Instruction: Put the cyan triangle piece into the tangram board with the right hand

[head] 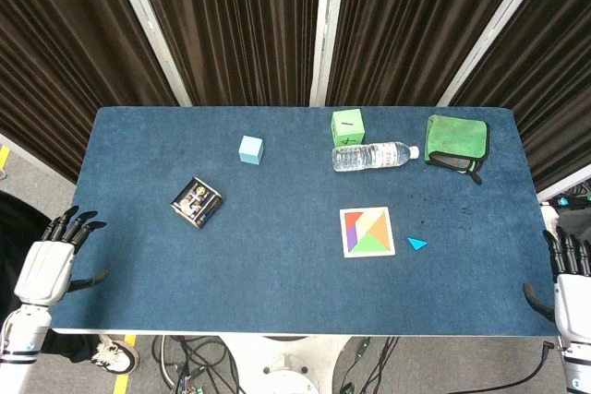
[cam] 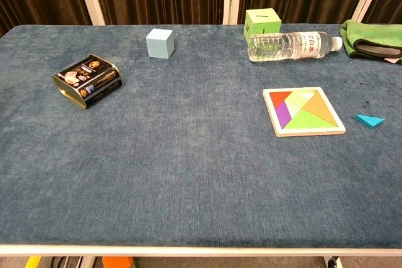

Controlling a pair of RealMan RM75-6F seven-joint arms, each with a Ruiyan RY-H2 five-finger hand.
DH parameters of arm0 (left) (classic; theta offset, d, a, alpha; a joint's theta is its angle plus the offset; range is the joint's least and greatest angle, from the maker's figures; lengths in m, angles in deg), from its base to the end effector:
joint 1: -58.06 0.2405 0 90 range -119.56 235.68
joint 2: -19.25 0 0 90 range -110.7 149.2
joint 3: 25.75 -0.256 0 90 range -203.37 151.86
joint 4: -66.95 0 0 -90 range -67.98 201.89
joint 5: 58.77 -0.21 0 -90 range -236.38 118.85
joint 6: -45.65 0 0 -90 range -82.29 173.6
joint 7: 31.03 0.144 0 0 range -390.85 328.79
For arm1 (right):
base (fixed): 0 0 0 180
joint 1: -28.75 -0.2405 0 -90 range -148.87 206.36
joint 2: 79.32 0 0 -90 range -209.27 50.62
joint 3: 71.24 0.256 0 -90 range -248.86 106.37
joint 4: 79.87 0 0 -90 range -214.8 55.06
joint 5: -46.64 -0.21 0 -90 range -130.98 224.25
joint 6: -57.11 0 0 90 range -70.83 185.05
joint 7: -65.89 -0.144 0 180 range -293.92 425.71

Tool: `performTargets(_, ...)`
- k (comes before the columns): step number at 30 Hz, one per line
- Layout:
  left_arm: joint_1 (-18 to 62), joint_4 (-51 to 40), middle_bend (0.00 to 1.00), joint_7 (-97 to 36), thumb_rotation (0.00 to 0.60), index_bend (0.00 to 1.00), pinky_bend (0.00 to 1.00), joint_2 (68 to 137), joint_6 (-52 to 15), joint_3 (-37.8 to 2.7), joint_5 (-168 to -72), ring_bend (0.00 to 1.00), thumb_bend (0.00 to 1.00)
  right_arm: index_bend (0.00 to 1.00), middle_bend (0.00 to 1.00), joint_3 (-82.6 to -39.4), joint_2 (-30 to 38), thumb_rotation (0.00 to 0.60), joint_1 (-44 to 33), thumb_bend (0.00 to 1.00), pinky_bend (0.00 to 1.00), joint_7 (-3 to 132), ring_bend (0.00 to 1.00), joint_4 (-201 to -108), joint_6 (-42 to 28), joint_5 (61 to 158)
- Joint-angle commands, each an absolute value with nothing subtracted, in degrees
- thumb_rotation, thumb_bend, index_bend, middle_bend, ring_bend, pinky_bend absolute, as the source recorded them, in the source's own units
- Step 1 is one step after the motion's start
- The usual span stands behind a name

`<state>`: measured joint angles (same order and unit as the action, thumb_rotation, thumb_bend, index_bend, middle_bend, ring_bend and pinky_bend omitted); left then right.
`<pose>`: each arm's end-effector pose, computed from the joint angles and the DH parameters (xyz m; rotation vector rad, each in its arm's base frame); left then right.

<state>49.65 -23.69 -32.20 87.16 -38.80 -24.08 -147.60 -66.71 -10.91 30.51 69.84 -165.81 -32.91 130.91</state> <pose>-0.2949 0.1950 0.1334 -1.4644 -0.9116 -1.0004 -0.3422 -0.1489 0.1628 1.2599 -0.8199 0.7876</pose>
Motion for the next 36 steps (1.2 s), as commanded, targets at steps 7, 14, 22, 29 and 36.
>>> performTargets(7, 49.5, -23.4, 0.15, -32.5, 0.6, 0.25, 0.15, 87.4, -38.5, -24.1, -147.7, 0.04, 0.07, 0.0, 0.0, -66.8, -10.6, 0.6, 30.0, 0.18, 0.0, 70.5, 0.0, -165.7, -32.0, 130.7)
performTargets(14, 49.5, -23.2, 0.15, -33.3, 0.6, 0.25, 0.15, 87.1, -38.6, -24.2, -148.0, 0.04, 0.07, 0.0, 0.0, -66.4, -10.2, 0.6, 28.0, 0.17, 0.0, 72.4, 0.0, -165.9, -29.2, 130.4)
performTargets(22, 49.0, -21.6, 0.15, -34.5, 0.6, 0.26, 0.15, 88.0, -37.8, -24.5, -148.4, 0.04, 0.07, 0.0, 0.0, -65.1, -8.8, 0.6, 22.2, 0.16, 0.0, 77.1, 0.0, -167.7, -20.2, 127.8)
performTargets(29, 49.3, -19.9, 0.15, -36.0, 0.6, 0.25, 0.15, 88.3, -37.7, -24.7, -147.9, 0.04, 0.07, 0.02, 0.0, -63.2, -6.0, 0.6, 15.4, 0.16, 0.0, 83.4, 0.0, -168.5, -11.0, 123.5)
performTargets(36, 49.3, -18.5, 0.16, -37.1, 0.6, 0.25, 0.15, 88.8, -37.3, -24.9, -147.7, 0.04, 0.07, 0.12, 0.0, -62.5, -2.0, 0.6, 11.3, 0.16, 0.0, 86.3, 0.0, -167.3, -6.1, 119.7)
